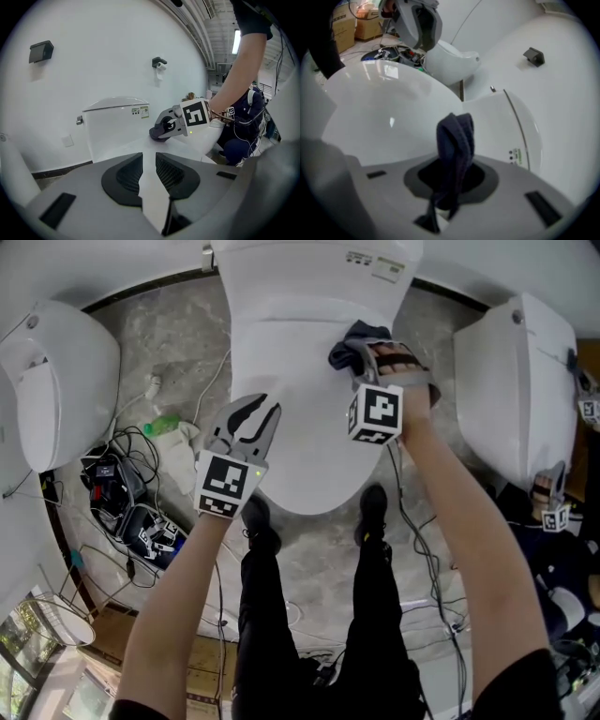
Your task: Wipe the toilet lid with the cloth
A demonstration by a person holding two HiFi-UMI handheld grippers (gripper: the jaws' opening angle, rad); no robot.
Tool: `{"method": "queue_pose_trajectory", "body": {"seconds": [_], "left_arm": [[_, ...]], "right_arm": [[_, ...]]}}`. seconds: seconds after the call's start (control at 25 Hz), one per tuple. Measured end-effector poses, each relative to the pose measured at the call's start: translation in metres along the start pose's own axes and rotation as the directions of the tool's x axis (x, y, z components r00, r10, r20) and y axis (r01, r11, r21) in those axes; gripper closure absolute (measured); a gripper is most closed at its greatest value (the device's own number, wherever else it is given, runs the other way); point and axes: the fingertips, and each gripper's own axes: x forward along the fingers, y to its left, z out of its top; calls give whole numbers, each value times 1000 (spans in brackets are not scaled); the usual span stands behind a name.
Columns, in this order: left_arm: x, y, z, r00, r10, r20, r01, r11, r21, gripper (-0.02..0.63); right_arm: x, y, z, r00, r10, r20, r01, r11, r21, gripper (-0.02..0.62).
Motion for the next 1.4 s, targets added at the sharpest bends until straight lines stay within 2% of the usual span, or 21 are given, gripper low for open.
{"method": "queue_pose_trajectory", "body": {"seconds": [0.2, 0.56, 0.92, 1.4], "left_arm": [[5, 6, -2, 1000, 11, 2, -11, 1000, -13, 515], [23, 15, -3, 1000, 18, 7, -18, 1000, -19, 515], [16, -5, -14, 1000, 5, -11, -5, 1000, -12, 515], [18, -19, -9, 1000, -2, -13, 2, 1000, 6, 515]], "right_arm": [[11, -3, -2, 1000, 0, -3, 0, 1000, 16, 506], [7, 18, -5, 1000, -20, -9, 20, 999, 33, 505], [-10, 48, -11, 1000, -17, -17, 18, 998, 56, 505], [-36, 83, -11, 1000, 4, -10, -3, 998, 67, 505]]}}
